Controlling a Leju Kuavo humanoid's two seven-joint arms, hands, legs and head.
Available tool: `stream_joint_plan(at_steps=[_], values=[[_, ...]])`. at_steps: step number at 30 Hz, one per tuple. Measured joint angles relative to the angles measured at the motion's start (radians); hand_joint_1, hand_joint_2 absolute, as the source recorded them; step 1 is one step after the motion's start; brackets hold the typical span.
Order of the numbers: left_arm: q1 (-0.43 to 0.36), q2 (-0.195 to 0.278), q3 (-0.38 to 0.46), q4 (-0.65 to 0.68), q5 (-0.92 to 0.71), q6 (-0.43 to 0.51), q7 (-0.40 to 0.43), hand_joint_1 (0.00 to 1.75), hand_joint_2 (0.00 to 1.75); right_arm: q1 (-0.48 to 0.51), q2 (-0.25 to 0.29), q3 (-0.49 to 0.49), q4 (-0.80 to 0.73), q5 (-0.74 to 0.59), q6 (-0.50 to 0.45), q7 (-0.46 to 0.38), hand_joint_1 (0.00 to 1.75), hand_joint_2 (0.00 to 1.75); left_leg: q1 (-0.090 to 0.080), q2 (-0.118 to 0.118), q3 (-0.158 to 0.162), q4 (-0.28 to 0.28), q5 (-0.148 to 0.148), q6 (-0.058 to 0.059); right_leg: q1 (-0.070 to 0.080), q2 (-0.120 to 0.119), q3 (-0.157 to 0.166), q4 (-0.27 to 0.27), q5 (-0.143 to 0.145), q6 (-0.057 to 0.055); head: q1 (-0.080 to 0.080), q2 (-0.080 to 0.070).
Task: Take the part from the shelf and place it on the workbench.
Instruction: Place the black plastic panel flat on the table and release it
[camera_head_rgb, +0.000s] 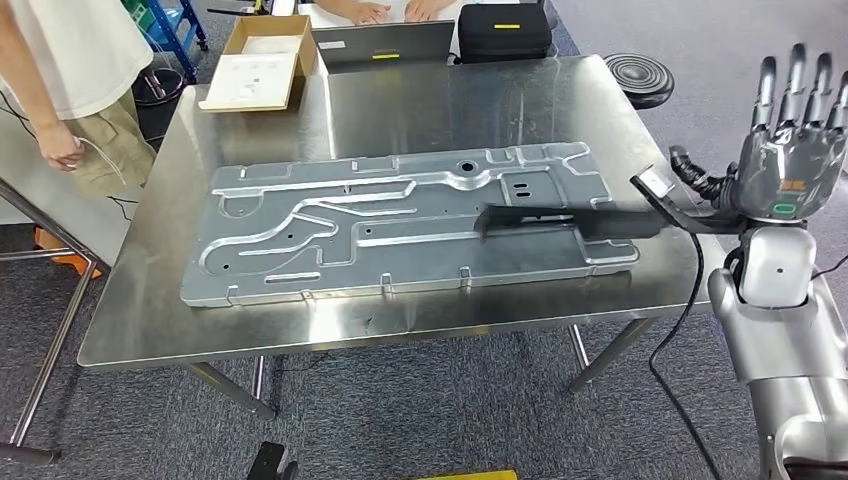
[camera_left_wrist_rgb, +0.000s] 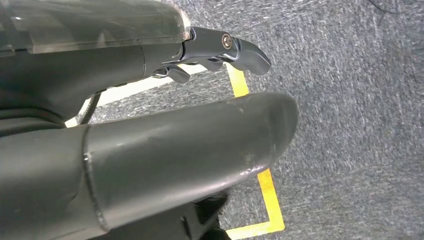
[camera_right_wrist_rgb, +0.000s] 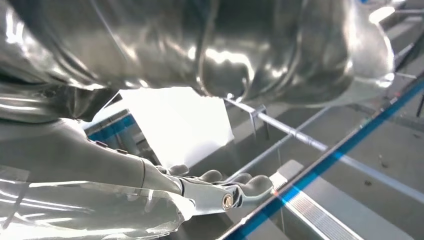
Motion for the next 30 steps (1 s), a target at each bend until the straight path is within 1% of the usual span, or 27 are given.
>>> stream_joint_plan(at_steps=[1,2,3,4,5,6,8,9,10,11,13,14,15,16,17,18,19,20,21,22,24,25,26,27,28,29,30], values=[[0.0,0.0,0.0,0.0,0.0,0.0,0.0,0.0,0.0,0.008,0.001,0.0,0.0,0.001,0.0,0.007,0.0,0.0,0.0,0.0,0.01,-0.02,0.02,0.001,0.0,0.0,0.0,0.001,0.0,0.0,0.0,0.0],[0.0,0.0,0.0,0.0,0.0,0.0,0.0,0.0,0.0,0.012,0.002,0.001,0.0,0.001,0.0,0.012,0.0,0.0,0.0,0.0,0.038,-0.078,0.054,0.005,0.0,0.0,0.001,0.001,0.0,0.001,0.0,0.0],[-0.002,0.0,0.0,0.0,0.001,0.0,-0.001,0.0,0.0,0.015,0.003,0.001,0.001,0.001,0.0,0.016,0.0,0.0,-0.001,-0.001,0.077,-0.156,0.087,0.012,0.0,0.0,0.001,0.001,0.0,0.001,0.0,0.0],[-0.004,0.001,-0.001,0.0,0.002,0.0,-0.001,0.0,0.0,0.016,0.005,0.001,0.003,0.001,0.0,0.017,0.0,0.0,-0.003,0.0,0.11,-0.223,0.111,0.018,0.002,0.001,0.002,0.001,0.0,0.004,0.0,0.0],[-0.006,0.001,-0.001,0.0,0.002,0.0,-0.002,0.0,0.0,0.016,0.007,0.001,0.007,0.001,-0.001,0.015,0.0,0.0,-0.006,0.0,0.134,-0.27,0.125,0.024,0.002,0.001,0.001,0.0,0.001,0.009,0.0,0.0],[-0.008,0.001,-0.001,0.0,0.003,0.0,-0.002,0.0,0.0,0.016,0.011,0.001,0.012,0.0,-0.001,0.008,0.0,0.0,-0.009,0.0,0.144,-0.293,0.128,0.028,0.002,0.001,0.001,-0.002,0.003,0.015,0.0,0.0],[-0.009,0.001,-0.001,0.0,0.004,0.0,-0.003,0.0,0.0,0.017,0.02,0.0,0.026,-0.002,-0.002,-0.019,0.0,0.0,-0.009,0.001,0.147,-0.302,0.133,0.035,0.002,0.002,0.001,-0.007,0.007,0.028,0.0,0.0],[-0.009,0.001,-0.002,0.0,0.004,0.0,-0.003,0.0,0.0,0.017,0.024,-0.001,0.035,-0.005,-0.002,-0.034,0.0,0.0,-0.007,0.001,0.15,-0.31,0.14,0.04,0.002,0.002,0.001,-0.005,0.005,0.033,0.0,0.0],[-0.009,0.001,-0.004,0.0,0.005,0.0,-0.002,0.0,0.0,0.017,0.027,-0.004,0.042,-0.008,-0.002,-0.047,0.0,0.0,-0.004,0.003,0.154,-0.319,0.146,0.047,0.001,0.002,-0.005,0.009,-0.006,0.037,0.0,0.0],[-0.009,0.001,-0.005,0.0,0.004,0.0,-0.002,0.0,0.0,0.017,0.029,-0.009,0.051,-0.011,-0.002,-0.059,0.0,0.0,-0.002,0.004,0.156,-0.328,0.152,0.052,0.001,0.001,-0.021,0.044,-0.03,0.041,0.001,0.0],[-0.007,0.001,-0.007,0.0,0.003,0.0,0.0,0.0,0.0,0.021,0.034,-0.02,0.067,-0.017,-0.002,-0.074,0.0,0.0,-0.002,0.004,0.156,-0.332,0.156,0.057,-0.003,0.001,-0.078,0.166,-0.095,0.049,0.001,0.0],[-0.005,0.001,-0.008,0.0,0.003,0.001,0.0,0.0,0.0,0.025,0.037,-0.024,0.075,-0.019,-0.002,-0.08,0.0,0.0,-0.002,0.004,0.155,-0.331,0.156,0.057,-0.004,0.001,-0.107,0.225,-0.118,0.052,0.001,0.0],[-0.002,0.001,-0.008,0.0,0.002,0.001,0.0,0.0,0.0,0.029,0.04,-0.027,0.082,-0.02,-0.002,-0.085,0.0,0.0,-0.003,0.004,0.154,-0.33,0.155,0.057,-0.006,0.001,-0.122,0.256,-0.123,0.056,0.001,0.0],[0.0,0.001,-0.009,0.0,0.002,0.001,0.0,0.0,0.0,0.032,0.043,-0.031,0.088,-0.02,-0.002,-0.09,0.0,0.0,-0.002,0.004,0.154,-0.327,0.154,0.056,-0.007,0.0,-0.121,0.251,-0.109,0.058,0.001,0.0],[0.001,0.001,-0.01,0.0,0.002,0.001,0.0,0.0,0.0,0.034,0.046,-0.036,0.093,-0.021,-0.002,-0.096,0.0,0.0,-0.002,0.004,0.153,-0.323,0.151,0.053,-0.01,0.0,-0.097,0.205,-0.077,0.059,0.001,0.0],[0.001,0.001,-0.012,0.0,0.001,0.0,0.0,0.0,0.0,0.034,0.049,-0.041,0.096,-0.021,-0.002,-0.1,0.0,0.0,-0.001,0.004,0.153,-0.316,0.147,0.049,-0.012,-0.002,-0.062,0.135,-0.044,0.06,0.001,0.0],[0.001,0.001,-0.014,0.0,0.001,0.0,0.0,0.0,0.0,0.034,0.052,-0.045,0.1,-0.021,-0.002,-0.103,0.0,0.0,-0.003,0.003,0.151,-0.309,0.142,0.044,-0.011,-0.002,-0.029,0.071,-0.02,0.058,0.001,0.0],[0.0,0.001,-0.016,0.0,0.001,0.0,0.0,0.0,0.0,0.034,0.055,-0.049,0.102,-0.021,-0.002,-0.106,0.0,0.0,-0.005,0.003,0.149,-0.303,0.138,0.039,-0.009,-0.002,-0.006,0.024,-0.005,0.053,0.001,0.0],[0.0,0.001,-0.018,0.0,0.0,0.0,0.0,0.0,0.0,0.034,0.058,-0.05,0.104,-0.02,-0.002,-0.108,0.0,0.0,-0.006,0.002,0.147,-0.299,0.135,0.034,-0.007,-0.001,0.003,0.004,-0.003,0.047,0.0,0.0],[-0.001,0.001,-0.019,0.0,0.0,0.001,0.0,0.0,0.0,0.035,0.061,-0.052,0.106,-0.019,-0.002,-0.11,0.0,0.0,-0.008,0.002,0.146,-0.297,0.134,0.03,-0.004,0.001,0.003,0.004,-0.004,0.04,0.0,0.0],[-0.002,0.002,-0.021,0.0,0.001,0.001,0.0,0.0,0.0,0.037,0.068,-0.056,0.108,-0.018,-0.002,-0.113,0.0,0.0,-0.007,0.003,0.144,-0.292,0.129,0.022,-0.007,0.002,0.001,0.003,-0.002,0.027,0.0,0.0],[-0.002,0.002,-0.022,0.0,0.001,0.001,0.0,0.0,0.0,0.036,0.071,-0.057,0.108,-0.018,-0.002,-0.114,0.0,0.0,-0.006,0.003,0.137,-0.277,0.117,0.016,-0.009,0.002,0.001,0.001,0.0,0.019,0.0,0.0],[-0.003,0.002,-0.022,0.0,0.001,0.001,0.0,0.0,0.0,0.036,0.074,-0.059,0.108,-0.018,-0.002,-0.115,0.0,0.0,-0.004,0.003,0.122,-0.243,0.094,0.01,-0.01,0.001,0.002,-0.002,0.001,0.013,0.0,0.0],[-0.003,0.002,-0.023,0.0,0.001,0.001,0.0,0.0,0.0,0.036,0.077,-0.06,0.108,-0.018,-0.002,-0.115,0.0,0.0,-0.002,0.003,0.098,-0.189,0.063,0.005,-0.011,0.0,0.002,-0.003,0.002,0.009,0.0,0.0],[-0.003,0.002,-0.023,0.0,0.001,0.001,0.0,0.0,0.0,0.037,0.08,-0.06,0.108,-0.018,-0.002,-0.116,0.0,0.0,-0.001,0.003,0.066,-0.12,0.029,0.002,-0.01,0.0,0.002,-0.003,0.002,0.006,0.0,0.0],[-0.002,0.002,-0.023,0.0,0.001,0.001,0.0,0.0,0.0,0.038,0.083,-0.061,0.109,-0.018,-0.002,-0.116,0.0,0.0,0.0,0.003,0.035,-0.053,0.003,-0.001,-0.01,0.0,0.001,-0.002,0.002,0.006,0.0,0.0],[-0.001,0.002,-0.023,0.0,0.001,0.001,0.0,0.0,0.0,0.04,0.087,-0.062,0.109,-0.018,-0.002,-0.117,0.0,0.0,0.001,0.003,0.013,-0.011,-0.006,-0.002,-0.01,0.0,0.001,-0.002,0.002,0.006,0.0,0.0]])
